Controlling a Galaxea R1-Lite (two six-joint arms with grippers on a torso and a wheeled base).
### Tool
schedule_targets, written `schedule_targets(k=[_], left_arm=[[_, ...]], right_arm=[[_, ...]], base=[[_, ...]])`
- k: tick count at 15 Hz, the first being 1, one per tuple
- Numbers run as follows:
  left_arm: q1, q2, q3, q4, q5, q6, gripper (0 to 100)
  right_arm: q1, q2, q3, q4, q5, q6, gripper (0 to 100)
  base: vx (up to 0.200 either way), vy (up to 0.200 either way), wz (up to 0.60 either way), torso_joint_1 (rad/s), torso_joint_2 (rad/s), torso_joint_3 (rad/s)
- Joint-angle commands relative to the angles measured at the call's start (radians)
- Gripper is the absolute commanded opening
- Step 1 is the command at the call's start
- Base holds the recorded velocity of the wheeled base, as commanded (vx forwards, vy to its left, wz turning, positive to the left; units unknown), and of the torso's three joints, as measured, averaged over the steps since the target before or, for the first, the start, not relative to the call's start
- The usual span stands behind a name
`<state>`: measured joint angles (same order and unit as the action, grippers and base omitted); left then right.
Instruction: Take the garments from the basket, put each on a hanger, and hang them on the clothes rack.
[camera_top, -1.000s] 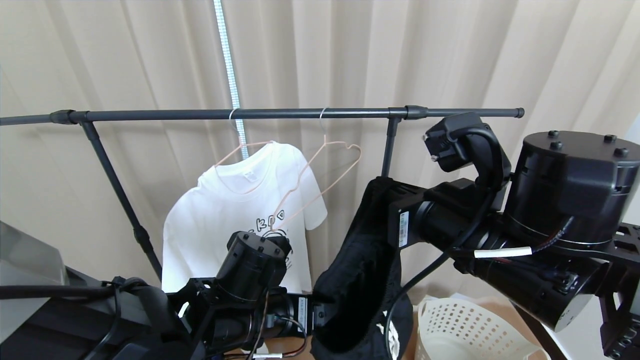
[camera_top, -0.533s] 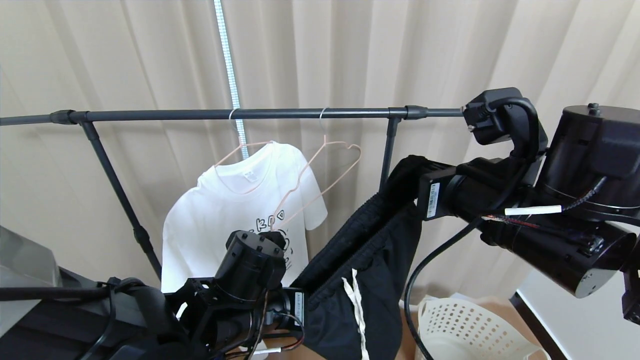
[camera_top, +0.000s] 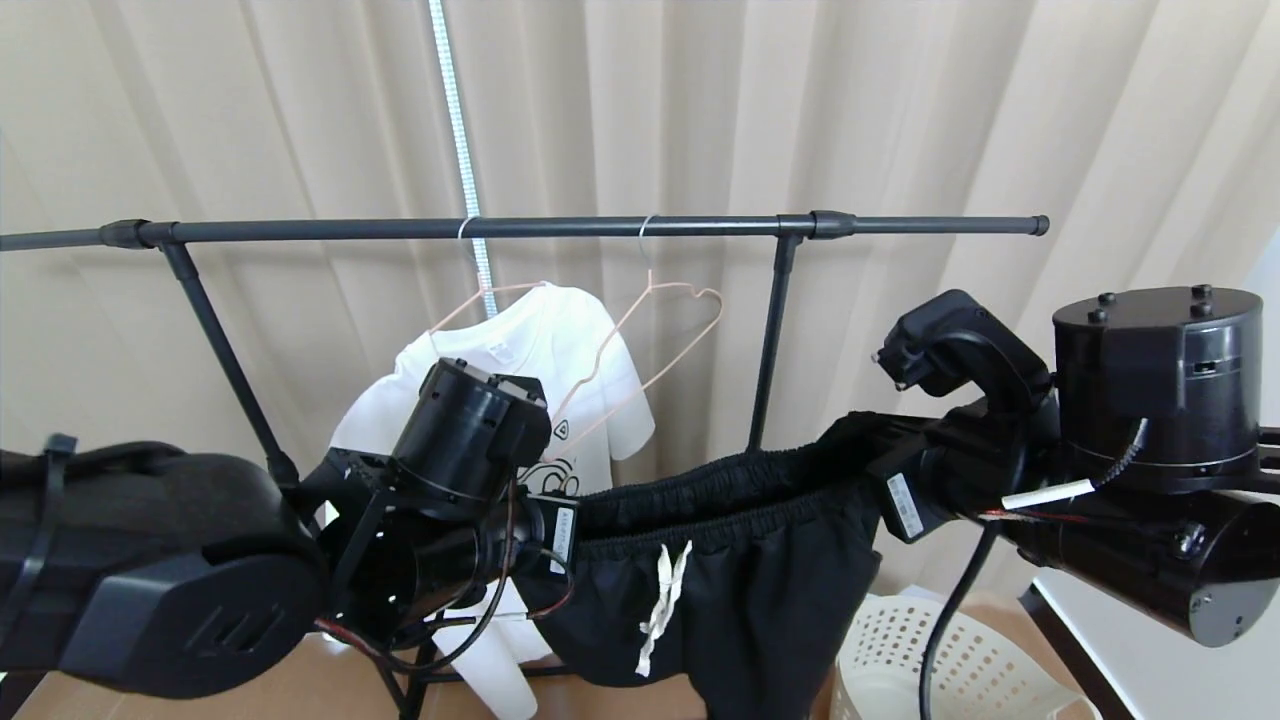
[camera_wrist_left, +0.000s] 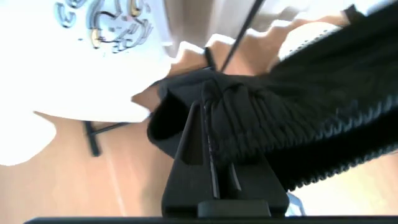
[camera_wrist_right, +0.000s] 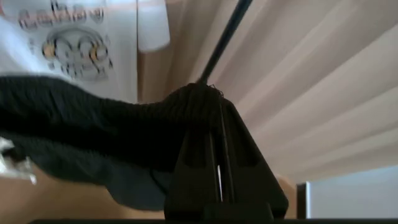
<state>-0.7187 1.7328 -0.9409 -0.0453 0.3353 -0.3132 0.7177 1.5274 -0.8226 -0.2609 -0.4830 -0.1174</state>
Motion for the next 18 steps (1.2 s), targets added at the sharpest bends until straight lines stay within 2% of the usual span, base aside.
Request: schedule_targets(k=[1, 3, 5, 7, 11, 15, 18], left_arm=[[-0.007, -0.012, -0.157, 0.162, 0.054, 0.003, 0], [-0.007, -0.01, -0.228, 0.28, 0.094, 0.003, 0], [-0.004, -0.013, -0.223, 0.292, 0.105, 0.003, 0], [0.032, -0.036, -0.173, 0.298, 0.123, 0.003, 0], [0.059, -0.056, -0.162, 0.297, 0.119, 0.006, 0], [0.028, -0.025, -0.269, 0.288, 0.082, 0.011, 0], [-0.007, 0.041, -0.403, 0.289, -0.033, 0.003, 0]], right_arm=[[-0.004, -0.056, -0.01, 0.084, 0.001, -0.007, 0], [-0.034, -0.058, -0.013, 0.114, 0.001, -0.016, 0], [-0.092, -0.058, -0.015, 0.111, 0.004, -0.042, 0], [-0.188, -0.062, -0.023, 0.109, 0.046, -0.056, 0], [-0.273, -0.072, -0.044, 0.109, 0.092, -0.077, 0], [-0.268, -0.073, -0.027, 0.115, 0.106, -0.079, 0], [-0.162, -0.102, 0.022, 0.117, 0.109, -0.093, 0]], base=[[0.0, 0.0, 0.0, 0.0, 0.0, 0.0], [0.0, 0.0, 0.0, 0.0, 0.0, 0.0], [0.0, 0.0, 0.0, 0.0, 0.0, 0.0], [0.0, 0.0, 0.0, 0.0, 0.0, 0.0], [0.0, 0.0, 0.0, 0.0, 0.0, 0.0], [0.0, 0.0, 0.0, 0.0, 0.0, 0.0], [0.0, 0.0, 0.0, 0.0, 0.0, 0.0]])
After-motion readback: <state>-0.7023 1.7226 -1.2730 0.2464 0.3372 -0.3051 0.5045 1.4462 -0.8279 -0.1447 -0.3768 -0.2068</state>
